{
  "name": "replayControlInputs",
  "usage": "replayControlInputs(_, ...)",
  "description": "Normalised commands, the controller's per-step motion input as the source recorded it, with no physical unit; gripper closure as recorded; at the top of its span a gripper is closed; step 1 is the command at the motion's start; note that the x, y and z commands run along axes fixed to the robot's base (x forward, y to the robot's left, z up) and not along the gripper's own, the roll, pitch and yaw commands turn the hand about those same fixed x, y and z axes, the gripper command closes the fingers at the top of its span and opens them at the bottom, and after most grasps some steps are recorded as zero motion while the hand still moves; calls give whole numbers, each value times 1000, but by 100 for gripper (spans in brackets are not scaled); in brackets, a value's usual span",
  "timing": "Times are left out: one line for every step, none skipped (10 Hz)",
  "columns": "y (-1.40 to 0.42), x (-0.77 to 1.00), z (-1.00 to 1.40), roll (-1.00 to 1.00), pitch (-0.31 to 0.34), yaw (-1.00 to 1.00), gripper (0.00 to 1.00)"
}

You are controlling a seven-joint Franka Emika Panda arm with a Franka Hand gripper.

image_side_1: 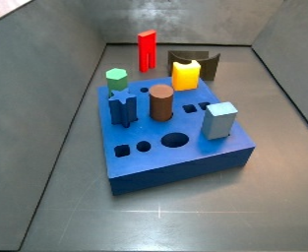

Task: Pick up the square-circle object. Move up. Move to above the board. Insert the square-circle object.
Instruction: Pick up the square-circle object.

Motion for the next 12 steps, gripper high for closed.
replayControlInputs(0, -34, 0, -6, -9, 43, 0)
replayControlInputs(0, 0, 0, 0, 0, 6, 0)
replayControlInputs(-174, -291, -71, -70, -33, 106, 0)
replayControlInputs(-174, -246, -214, -123, -17, 560, 0)
replayControlInputs(-214, -29, -177, -26, 0, 869, 0)
replayControlInputs(-160, -40, -200, -1, 0, 940, 0)
replayControlInputs(-146, -17, -177, 0, 0, 974, 0)
replayControlInputs(-223, 0, -120, -34, -1, 866, 0)
replayControlInputs(-154, 214, -23, -27, 0, 674, 0)
replayControlInputs(-3, 146, 0, 0, 0, 583, 0)
replayControlInputs(0, 46, 0, -10, 0, 560, 0)
replayControlInputs(0, 14, -9, -17, 0, 529, 0)
